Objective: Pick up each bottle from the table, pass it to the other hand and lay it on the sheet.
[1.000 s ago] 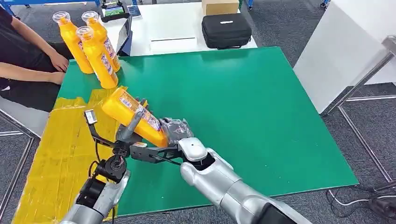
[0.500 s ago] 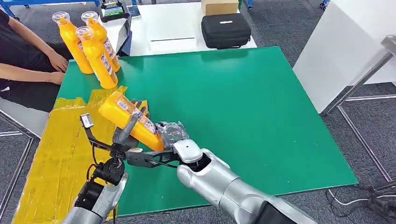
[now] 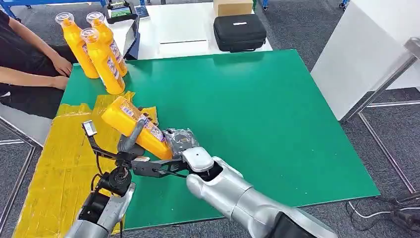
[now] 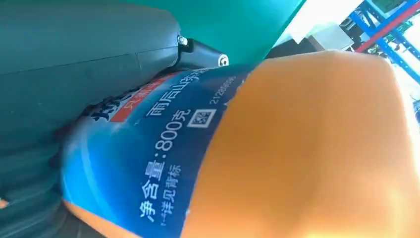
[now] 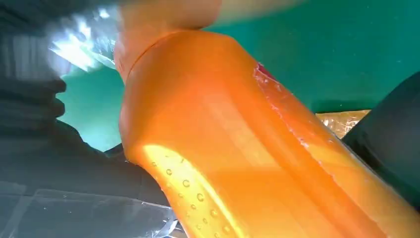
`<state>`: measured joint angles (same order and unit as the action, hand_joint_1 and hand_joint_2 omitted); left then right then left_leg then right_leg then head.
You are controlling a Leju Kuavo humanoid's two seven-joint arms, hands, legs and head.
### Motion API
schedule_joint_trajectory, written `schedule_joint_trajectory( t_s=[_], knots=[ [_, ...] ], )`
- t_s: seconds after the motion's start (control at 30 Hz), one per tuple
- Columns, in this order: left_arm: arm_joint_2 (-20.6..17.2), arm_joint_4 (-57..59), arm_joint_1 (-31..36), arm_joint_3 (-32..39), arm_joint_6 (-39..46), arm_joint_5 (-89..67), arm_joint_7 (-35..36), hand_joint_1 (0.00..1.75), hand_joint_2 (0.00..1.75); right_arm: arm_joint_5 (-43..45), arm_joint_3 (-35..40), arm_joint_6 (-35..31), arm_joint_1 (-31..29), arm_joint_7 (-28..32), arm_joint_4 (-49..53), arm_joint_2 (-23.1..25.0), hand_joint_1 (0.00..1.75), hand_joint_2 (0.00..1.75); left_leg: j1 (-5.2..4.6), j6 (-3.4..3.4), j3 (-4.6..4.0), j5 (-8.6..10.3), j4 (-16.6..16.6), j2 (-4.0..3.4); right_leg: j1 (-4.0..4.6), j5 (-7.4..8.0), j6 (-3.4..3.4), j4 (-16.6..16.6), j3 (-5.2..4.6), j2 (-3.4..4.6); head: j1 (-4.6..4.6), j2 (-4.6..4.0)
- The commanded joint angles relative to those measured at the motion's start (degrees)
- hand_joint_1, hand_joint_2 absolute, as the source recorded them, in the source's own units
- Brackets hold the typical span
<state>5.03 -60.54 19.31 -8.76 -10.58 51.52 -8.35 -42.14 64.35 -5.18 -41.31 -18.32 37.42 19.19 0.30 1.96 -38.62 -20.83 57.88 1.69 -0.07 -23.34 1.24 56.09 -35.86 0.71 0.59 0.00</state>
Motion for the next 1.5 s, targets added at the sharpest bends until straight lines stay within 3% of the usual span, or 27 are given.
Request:
schedule_joint_trajectory(
  t_s=[0.03,0.23,0.27,0.3,0.33,0.43,0.47,0.57,0.77,0.83,0.9,1.03,1.13,1.2,1.43,1.5],
  knots=[
    [1.1,1.0,6.2,-0.7,-0.1,-0.6,0.2,1.75,1.75,-1.1,4.1,0.1,2.9,2.5,-4.2,0.8,1.75,1.75,0.05,-0.08,0.26,-0.10,0.0,0.17,0.08,-0.19,0.00,0.0,0.39,-0.34,0.00,0.00],
    [0.9,0.3,6.6,-0.1,0.3,-1.6,-0.3,1.75,1.75,-3.4,-2.0,-2.1,0.8,1.9,-7.8,0.6,1.75,1.75,0.05,-0.07,0.18,-0.07,0.0,0.19,0.07,-0.16,0.00,0.0,0.30,-0.34,0.00,0.00],
    [0.8,0.0,6.6,-0.1,0.2,-1.9,-0.3,1.75,1.75,-4.0,-2.5,-2.3,0.4,1.9,-8.0,0.0,1.54,1.75,0.04,-0.05,0.08,-0.02,0.0,0.15,0.06,-0.09,0.00,0.0,0.18,-0.26,0.00,0.00],
    [0.4,-0.5,6.7,-0.3,0.0,-2.6,-0.5,1.75,1.75,-4.6,-3.6,-1.9,0.2,2.4,-8.1,-0.9,0.09,1.75,0.05,-0.08,0.22,-0.09,0.1,0.20,0.07,-0.19,0.00,0.0,0.35,-0.38,0.00,0.00],
    [0.4,-0.4,7.2,-0.2,0.1,-3.1,-0.5,1.75,1.75,-4.8,-4.7,-1.1,-0.1,2.5,-8.4,-1.6,0.00,1.75,0.05,-0.06,0.14,-0.04,0.0,0.21,0.07,-0.14,0.00,0.0,0.27,-0.36,0.00,0.00],
    [0.5,-0.3,7.4,0.1,0.2,-3.5,-0.3,1.75,1.75,-6.4,-6.6,-0.6,0.0,3.7,-8.6,-1.8,0.00,1.75,0.05,-0.06,0.16,-0.04,0.1,0.25,0.07,-0.15,0.01,0.0,0.29,-0.42,0.02,0.00],
    [0.3,-0.4,7.5,0.3,0.6,-4.6,-1.4,1.75,1.75,-7.3,-7.2,-0.9,0.4,3.7,-8.0,-2.2,0.00,0.00,0.04,-0.06,0.17,-0.04,0.1,0.22,0.06,-0.14,0.01,0.0,0.29,-0.39,0.00,0.00],
    [-1.7,-3.5,7.6,1.9,4.7,-11.3,-5.5,1.75,1.75,-7.1,-12.5,-1.4,1.3,2.8,-4.3,-7.0,0.00,0.00,0.05,-0.09,0.37,-0.14,0.1,0.17,0.08,-0.23,0.01,0.0,0.51,-0.41,-0.02,0.00],
    [-4.4,-14.0,2.7,7.0,14.6,-31.4,-9.7,1.75,1.75,-12.6,-28.7,-3.9,8.8,4.4,17.2,-20.9,0.00,0.00,0.03,-0.03,0.23,-0.05,0.0,0.31,0.07,-0.13,0.05,-0.1,0.47,-0.40,-0.04,0.00],
    [-4.4,-14.1,2.5,7.6,14.4,-31.8,-9.7,1.75,1.75,-13.9,-31.1,-1.5,9.9,5.3,20.1,-21.6,0.00,0.00,-0.02,0.00,0.04,0.01,0.0,0.39,0.01,-0.02,0.04,0.0,0.26,-0.29,-0.02,0.00],
    [-5.5,-14.2,2.3,6.4,17.3,-36.5,-12.4,1.75,1.75,-13.3,-34.8,-4.9,11.0,6.0,24.0,-22.6,0.00,0.00,-0.06,-0.01,0.04,-0.02,0.0,0.38,-0.02,-0.06,0.05,0.0,0.27,-0.31,-0.02,0.00],
    [-7.8,-17.6,1.1,1.6,36.8,-62.8,-19.0,1.75,1.75,-6.1,-46.6,-8.3,16.3,11.1,38.3,-27.5,0.00,0.00,-0.06,-0.04,0.10,-0.08,0.1,0.46,0.00,-0.15,0.04,0.1,0.37,-0.42,0.00,0.00],
    [-8.0,-17.8,2.4,-1.0,49.6,-89.6,-13.2,1.75,1.75,-5.5,-52.5,-6.1,16.0,11.8,41.3,-27.4,0.00,0.00,-0.06,-0.03,0.03,-0.04,0.1,0.63,-0.01,-0.17,0.05,0.1,0.31,-0.60,0.00,0.00],
    [-7.2,-16.7,2.3,0.9,50.6,-103.9,-10.4,1.75,1.75,-3.9,-53.6,-4.4,13.5,12.2,39.3,-27.1,0.00,0.00,-0.09,-0.03,0.03,-0.07,0.2,0.50,-0.04,-0.16,0.05,0.1,0.26,-0.47,0.02,0.00],
    [-6.8,-14.8,2.4,1.7,50.6,-106.1,-11.3,1.75,1.75,-3.8,-53.3,-4.4,12.0,12.4,36.6,-26.8,0.00,0.00,-0.08,-0.01,-0.01,0.02,0.0,0.38,-0.03,0.01,0.07,0.0,0.19,-0.26,0.00,0.00],
    [-9.0,-6.7,4.3,-3.2,50.6,-112.9,-5.9,1.75,1.75,-2.9,-52.5,-4.8,10.0,12.7,34.1,-27.6,0.00,0.00,-0.10,-0.08,0.29,-0.14,0.1,0.19,-0.02,-0.12,0.06,0.1,0.46,-0.20,0.02,0.00]
  ],
)
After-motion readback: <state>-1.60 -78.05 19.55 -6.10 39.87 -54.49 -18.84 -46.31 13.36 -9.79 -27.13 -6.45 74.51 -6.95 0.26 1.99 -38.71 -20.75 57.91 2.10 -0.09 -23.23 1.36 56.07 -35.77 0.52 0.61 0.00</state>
